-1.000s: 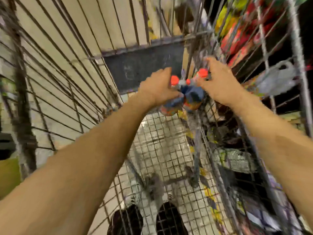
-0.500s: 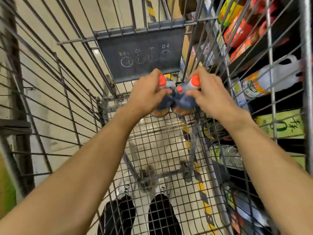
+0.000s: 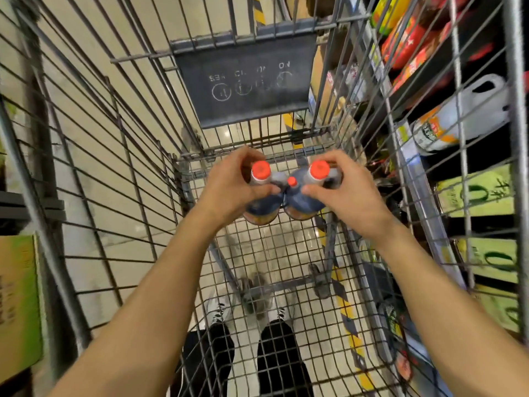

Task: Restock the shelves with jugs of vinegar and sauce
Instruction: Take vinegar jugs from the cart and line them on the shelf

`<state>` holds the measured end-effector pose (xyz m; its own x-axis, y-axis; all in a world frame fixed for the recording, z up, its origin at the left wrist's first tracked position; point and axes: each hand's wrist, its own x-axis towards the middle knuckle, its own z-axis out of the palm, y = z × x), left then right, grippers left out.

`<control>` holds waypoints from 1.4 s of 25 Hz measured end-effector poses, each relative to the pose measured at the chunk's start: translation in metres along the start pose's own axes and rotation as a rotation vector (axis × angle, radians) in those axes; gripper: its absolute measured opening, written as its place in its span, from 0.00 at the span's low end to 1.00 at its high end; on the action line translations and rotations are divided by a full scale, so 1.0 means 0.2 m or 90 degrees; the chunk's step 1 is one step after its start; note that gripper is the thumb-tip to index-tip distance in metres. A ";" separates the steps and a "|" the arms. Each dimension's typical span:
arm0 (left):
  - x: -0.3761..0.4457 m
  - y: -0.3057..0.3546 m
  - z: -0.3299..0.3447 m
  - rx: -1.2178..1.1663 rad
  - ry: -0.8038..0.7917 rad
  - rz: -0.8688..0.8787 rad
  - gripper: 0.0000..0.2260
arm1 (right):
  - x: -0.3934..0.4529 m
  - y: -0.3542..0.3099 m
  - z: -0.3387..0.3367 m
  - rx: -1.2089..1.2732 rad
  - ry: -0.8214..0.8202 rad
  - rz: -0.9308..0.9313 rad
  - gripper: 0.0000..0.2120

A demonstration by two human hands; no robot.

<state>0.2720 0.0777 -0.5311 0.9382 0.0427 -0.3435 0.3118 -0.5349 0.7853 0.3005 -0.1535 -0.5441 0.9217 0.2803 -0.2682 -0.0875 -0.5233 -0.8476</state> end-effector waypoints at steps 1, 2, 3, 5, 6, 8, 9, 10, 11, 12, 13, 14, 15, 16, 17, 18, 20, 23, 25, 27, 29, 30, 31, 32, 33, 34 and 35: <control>-0.02 -0.03 0.02 -0.041 0.030 -0.006 0.28 | -0.01 0.05 0.02 0.059 0.009 0.014 0.21; -0.05 -0.07 0.06 -0.084 0.067 -0.019 0.31 | -0.02 0.10 0.04 0.096 0.015 0.030 0.23; -0.07 -0.11 0.10 -0.131 0.101 -0.042 0.32 | -0.03 0.15 0.06 0.120 0.019 0.046 0.24; -0.11 -0.20 0.19 -0.233 0.137 -0.117 0.33 | -0.02 0.23 0.11 0.165 0.011 0.078 0.26; -0.11 -0.24 0.23 -0.277 0.131 -0.146 0.34 | -0.01 0.25 0.12 0.185 0.000 0.088 0.29; -0.07 -0.31 0.25 -0.326 0.086 -0.162 0.41 | 0.02 0.30 0.14 0.221 -0.024 0.090 0.32; -0.05 -0.34 0.25 -0.337 0.061 -0.161 0.44 | 0.04 0.31 0.14 0.231 -0.030 0.094 0.31; -0.02 -0.36 0.24 -0.336 0.041 -0.157 0.44 | 0.06 0.32 0.14 0.237 -0.032 0.102 0.31; 0.00 -0.37 0.23 -0.331 0.027 -0.153 0.43 | 0.08 0.33 0.15 0.243 -0.031 0.109 0.29; 0.01 -0.37 0.24 -0.330 0.021 -0.152 0.41 | 0.09 0.33 0.16 0.250 -0.027 0.118 0.28; 0.03 -0.37 0.24 -0.342 0.022 -0.153 0.39 | 0.11 0.33 0.16 0.257 -0.018 0.124 0.28; 0.04 -0.37 0.24 -0.359 0.033 -0.156 0.36 | 0.12 0.33 0.18 0.262 -0.001 0.128 0.29; 0.06 -0.36 0.25 -0.375 0.049 -0.157 0.34 | 0.12 0.33 0.18 0.265 0.022 0.129 0.29; 0.07 -0.35 0.25 -0.386 0.064 -0.160 0.32 | 0.12 0.33 0.20 0.265 0.044 0.124 0.30; 0.08 -0.34 0.25 -0.398 0.073 -0.168 0.30 | 0.12 0.33 0.21 0.265 0.057 0.117 0.29; 0.08 -0.33 0.25 -0.411 0.075 -0.182 0.29 | 0.11 0.32 0.22 0.272 0.063 0.109 0.29; 0.06 -0.29 0.25 -0.442 0.072 -0.210 0.25 | 0.07 0.31 0.23 0.319 0.073 0.106 0.27; -0.03 -0.20 0.24 -0.463 0.053 -0.229 0.17 | -0.03 0.26 0.24 0.418 0.097 0.124 0.26; -0.10 -0.11 0.21 -0.462 0.026 -0.216 0.20 | -0.12 0.19 0.21 0.468 0.120 0.132 0.27; -0.19 0.01 0.15 -0.454 -0.005 -0.202 0.25 | -0.23 0.08 0.16 0.493 0.153 0.142 0.29; -0.30 0.15 0.08 -0.456 -0.039 -0.172 0.28 | -0.36 -0.04 0.11 0.506 0.195 0.146 0.30; -0.36 0.21 0.04 -0.460 -0.056 -0.155 0.28 | -0.43 -0.11 0.08 0.513 0.215 0.146 0.30; -0.42 0.28 0.01 -0.464 -0.070 -0.138 0.28 | -0.50 -0.18 0.05 0.522 0.235 0.140 0.29; -0.48 0.34 -0.03 -0.470 -0.084 -0.118 0.28 | -0.57 -0.25 0.02 0.530 0.254 0.128 0.29; -0.55 0.40 -0.07 -0.485 -0.095 -0.103 0.27 | -0.64 -0.33 -0.01 0.533 0.274 0.117 0.29; -0.62 0.48 -0.13 -0.503 -0.107 -0.087 0.27 | -0.72 -0.44 -0.05 0.528 0.293 0.103 0.29; -0.69 0.56 -0.18 -0.518 -0.117 -0.072 0.26 | -0.80 -0.56 -0.09 0.523 0.304 0.088 0.30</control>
<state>0.1826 0.0422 -0.3762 0.8776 -0.1157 -0.4653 0.4792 0.2419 0.8437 0.1698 -0.1551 -0.3980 0.9243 -0.1934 -0.3290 -0.2776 0.2509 -0.9274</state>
